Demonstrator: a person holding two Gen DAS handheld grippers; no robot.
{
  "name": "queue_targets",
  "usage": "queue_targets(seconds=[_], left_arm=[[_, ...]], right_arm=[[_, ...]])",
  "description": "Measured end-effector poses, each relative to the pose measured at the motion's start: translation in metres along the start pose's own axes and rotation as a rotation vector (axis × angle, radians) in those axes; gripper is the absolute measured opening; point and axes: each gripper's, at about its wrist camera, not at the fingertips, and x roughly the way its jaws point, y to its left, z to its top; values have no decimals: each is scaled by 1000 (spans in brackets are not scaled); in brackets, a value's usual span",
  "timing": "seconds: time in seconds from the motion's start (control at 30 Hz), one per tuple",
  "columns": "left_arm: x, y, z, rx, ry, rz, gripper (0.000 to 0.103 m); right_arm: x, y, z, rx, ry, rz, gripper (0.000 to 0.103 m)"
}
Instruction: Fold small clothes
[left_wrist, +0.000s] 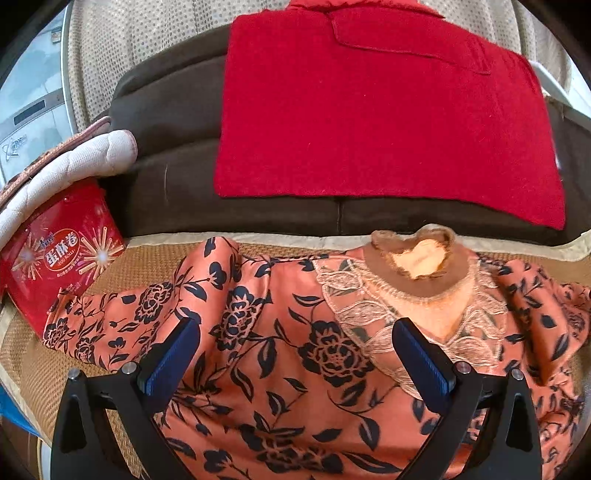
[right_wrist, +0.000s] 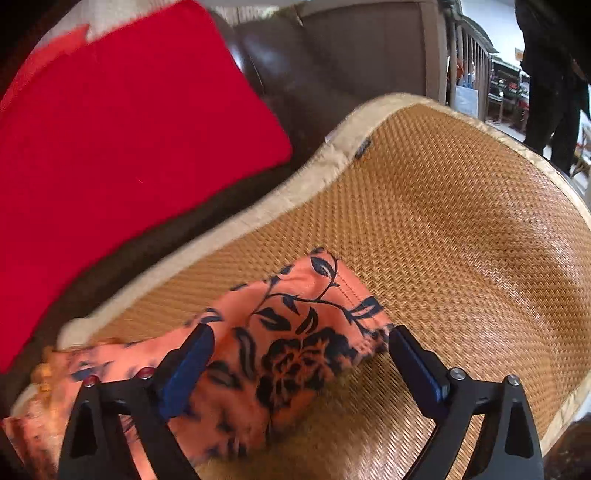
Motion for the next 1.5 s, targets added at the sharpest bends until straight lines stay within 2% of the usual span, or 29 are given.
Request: queue_targets(seconds=[0.03,0.07,0.1,0.13,0.17,0.2,0.23,0.3,0.37,0.53,0.6,0.67,0.7,0.73,0.83,0.87,0.9,0.93,0.97,1.0,1.03,1.13,1.23,1.33,1.37,1.43,1.5], left_arm=[[3,1,1,4,3,10,103],[6,2,1,5,4,15,103],[6,4,3,2,6,15,103],[7,6,5,-5,6,13,103],[8,8,7,-10,2,16,103],[9,9,8,-12,-2,20,103],[7,12,9,-19,-8,27,103],[4,16,10,-28,-20,34,103],[-2,24,10,-35,-36,49,103],[-14,50,10,-62,-71,113,103],[-18,65,10,-86,-81,141,103],[-22,81,10,-111,-91,177,103],[-23,89,9,-121,-95,198,103],[-25,96,9,-132,-96,212,103],[-28,121,7,-170,-104,274,103],[-29,129,5,-181,-105,292,103],[-29,135,4,-190,-105,304,103],[-29,140,3,-201,-103,316,103],[-28,146,1,-211,-98,324,103],[-27,151,0,-217,-92,327,103],[-26,152,-1,-219,-88,327,103],[-21,161,0,-212,-77,338,103],[-19,182,1,-232,-47,374,103],[-16,222,-5,-352,13,370,103],[-15,240,-9,-414,34,378,103],[-15,266,-19,-494,61,398,103],[-11,293,-31,-584,103,384,103]], right_arm=[[12,4,-3,-3,47,-31,87],[22,6,-5,2,85,-38,77],[26,9,-9,-3,104,-55,76],[24,13,-8,-25,82,-73,71],[21,21,-9,-59,87,-64,47],[17,28,-11,-77,88,-25,30],[15,33,-13,-91,87,-16,27],[9,49,-19,-146,100,12,14],[7,59,-25,-145,114,80,12],[-52,97,-32,-135,65,386,11],[-83,126,-42,-158,58,549,11],[-101,151,-52,-194,69,669,11],[-116,172,-64,-213,102,794,11],[-124,184,-72,-222,127,864,12],[-151,232,-108,-261,244,1098,18],[-161,245,-121,-285,287,1139,26],[-166,252,-128,-305,308,1162,46],[-175,261,-136,-332,320,1176,62],[-183,264,-142,-349,303,1186,85],[-184,259,-141,-335,265,1198,86],[-186,252,-137,-310,223,1213,86],[-180,234,-121,-257,177,1226,86],[-169,211,-107,-220,125,1091,86],[-144,198,-107,-227,152,943,85],[-136,197,-106,-230,171,909,80],[-123,200,-106,-243,203,880,74],[-114,208,-112,-290,231,821,67]])
